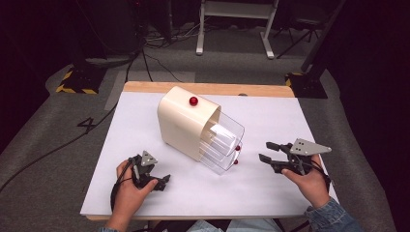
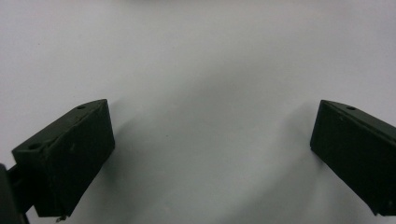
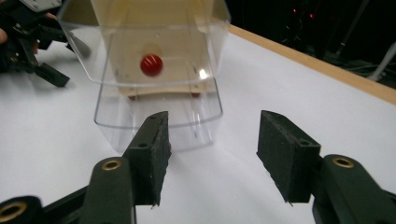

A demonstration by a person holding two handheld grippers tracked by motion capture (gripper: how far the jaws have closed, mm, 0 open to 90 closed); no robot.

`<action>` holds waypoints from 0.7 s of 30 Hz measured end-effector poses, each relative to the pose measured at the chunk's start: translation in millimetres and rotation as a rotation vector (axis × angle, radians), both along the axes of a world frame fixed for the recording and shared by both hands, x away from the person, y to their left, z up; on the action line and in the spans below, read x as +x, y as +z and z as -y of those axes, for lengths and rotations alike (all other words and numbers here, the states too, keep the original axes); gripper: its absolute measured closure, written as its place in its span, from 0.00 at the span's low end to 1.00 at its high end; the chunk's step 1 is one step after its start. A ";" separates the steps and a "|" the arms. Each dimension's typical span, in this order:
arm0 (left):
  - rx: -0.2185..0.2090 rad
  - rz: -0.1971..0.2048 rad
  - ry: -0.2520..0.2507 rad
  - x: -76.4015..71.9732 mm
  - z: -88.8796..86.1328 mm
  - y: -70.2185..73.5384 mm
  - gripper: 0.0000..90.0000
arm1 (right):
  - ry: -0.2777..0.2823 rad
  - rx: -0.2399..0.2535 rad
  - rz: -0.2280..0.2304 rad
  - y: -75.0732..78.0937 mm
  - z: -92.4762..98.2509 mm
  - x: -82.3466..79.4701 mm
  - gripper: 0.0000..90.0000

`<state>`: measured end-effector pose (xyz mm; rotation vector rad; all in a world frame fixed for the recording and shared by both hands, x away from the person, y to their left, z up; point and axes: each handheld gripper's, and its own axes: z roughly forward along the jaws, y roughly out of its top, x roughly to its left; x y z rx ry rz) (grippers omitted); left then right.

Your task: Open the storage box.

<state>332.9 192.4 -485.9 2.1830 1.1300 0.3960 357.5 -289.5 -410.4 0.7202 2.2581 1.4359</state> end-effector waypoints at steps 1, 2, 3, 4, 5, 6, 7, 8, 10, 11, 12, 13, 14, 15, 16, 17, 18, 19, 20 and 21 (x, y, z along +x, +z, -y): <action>0.000 -0.001 0.000 0.0 0.0 0.0 0.00 | -0.009 -0.001 -0.008 -1.5 4.5 0.0 0.49; 0.000 0.000 0.000 0.0 0.0 0.0 0.00 | -0.019 -0.005 -0.014 -3.2 9.1 0.1 0.48; 0.001 0.001 0.000 0.0 0.1 -0.1 0.00 | -0.027 -0.006 -0.023 -4.6 13.5 -0.1 0.48; 0.001 0.001 0.000 0.0 0.2 -0.1 0.00 | -0.035 -0.010 -0.029 -6.2 18.1 -0.2 0.47; 0.002 0.001 0.001 0.0 0.2 -0.1 0.00 | -0.046 -0.009 -0.036 -7.8 22.4 -0.5 0.47; 0.001 0.001 0.002 -0.1 0.2 -0.1 0.00 | -0.056 -0.014 -0.040 -9.2 27.0 -0.9 0.47; 0.002 0.000 0.001 -0.1 0.2 -0.1 0.00 | -0.066 -0.016 -0.044 -10.6 31.4 -1.3 0.47; 0.001 0.001 0.000 0.0 0.2 -0.1 0.00 | -0.074 -0.014 -0.048 -12.2 35.6 -1.6 0.47; 0.002 0.000 0.001 0.0 0.2 0.0 0.00 | -0.091 -0.018 -0.064 -16.0 43.5 -2.0 0.46; 0.001 0.000 0.002 0.0 0.2 -0.1 0.00 | -0.100 -0.024 -0.070 -18.2 47.2 -2.0 0.45; 0.002 0.000 0.001 0.0 0.2 0.0 0.00 | -0.108 -0.034 -0.080 -20.7 50.5 -2.0 0.44; 0.002 0.000 0.000 0.0 0.2 0.0 0.00 | -0.110 -0.050 -0.089 -23.5 53.8 -1.8 0.44; 0.001 0.000 0.002 0.0 0.3 -0.1 0.00 | -0.116 -0.065 -0.099 -26.5 56.4 -1.8 0.44; 0.001 0.001 0.001 0.0 0.3 -0.1 0.00 | -0.123 -0.081 -0.105 -29.7 59.2 -1.6 0.44; 0.002 -0.002 0.001 0.0 0.2 0.1 0.00 | -0.133 -0.091 -0.115 -33.1 61.6 -1.5 0.44; 0.002 -0.002 0.001 0.0 0.2 0.1 0.00 | -0.140 -0.099 -0.128 -36.7 63.9 -1.1 0.43; 0.003 -0.002 0.000 0.1 0.2 0.1 0.00 | -0.144 -0.104 -0.139 -40.3 66.3 -0.6 0.43; 0.002 0.000 0.002 0.0 0.3 -0.1 0.00 | -0.152 -0.105 -0.150 -44.2 68.4 -0.1 0.43; 0.002 0.000 0.002 0.0 0.3 -0.1 0.00 | -0.159 -0.109 -0.163 -48.3 70.3 0.5 0.42; 0.002 0.000 0.002 0.0 0.3 -0.1 0.00 | -0.164 -0.116 -0.175 -52.6 72.1 1.4 0.42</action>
